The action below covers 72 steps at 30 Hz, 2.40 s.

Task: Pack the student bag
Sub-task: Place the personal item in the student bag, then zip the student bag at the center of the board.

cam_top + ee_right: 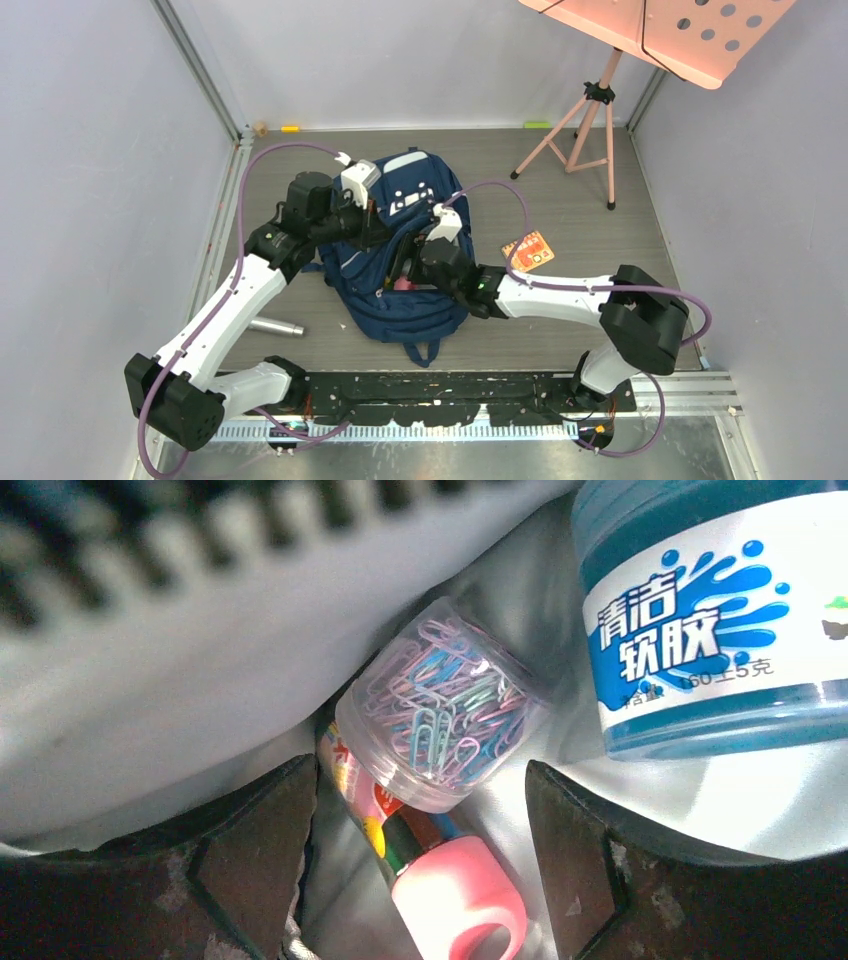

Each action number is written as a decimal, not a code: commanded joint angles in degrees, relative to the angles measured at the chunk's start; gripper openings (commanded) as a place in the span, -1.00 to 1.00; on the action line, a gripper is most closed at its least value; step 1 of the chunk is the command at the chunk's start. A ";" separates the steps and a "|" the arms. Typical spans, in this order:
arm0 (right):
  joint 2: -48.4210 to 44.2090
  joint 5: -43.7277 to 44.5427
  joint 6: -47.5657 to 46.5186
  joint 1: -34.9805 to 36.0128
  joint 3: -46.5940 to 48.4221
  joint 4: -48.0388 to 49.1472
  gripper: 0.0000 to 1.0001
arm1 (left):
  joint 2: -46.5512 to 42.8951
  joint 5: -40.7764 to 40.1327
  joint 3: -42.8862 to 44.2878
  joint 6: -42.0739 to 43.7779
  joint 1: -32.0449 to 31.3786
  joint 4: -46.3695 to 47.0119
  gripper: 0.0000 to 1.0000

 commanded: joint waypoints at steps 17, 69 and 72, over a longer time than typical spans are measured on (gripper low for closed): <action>-31.22 14.85 -4.57 3.21 -8.24 -26.87 0.59 | 4.20 -6.97 3.75 3.71 -5.18 -0.12 -1.00; -3.85 17.81 -1.57 23.24 15.08 -31.85 0.27 | -32.56 -8.08 -34.05 -37.78 15.32 7.15 0.84; 0.25 17.42 -0.62 23.22 17.65 -33.87 0.24 | -32.58 -7.36 -35.75 -39.34 15.32 9.61 0.73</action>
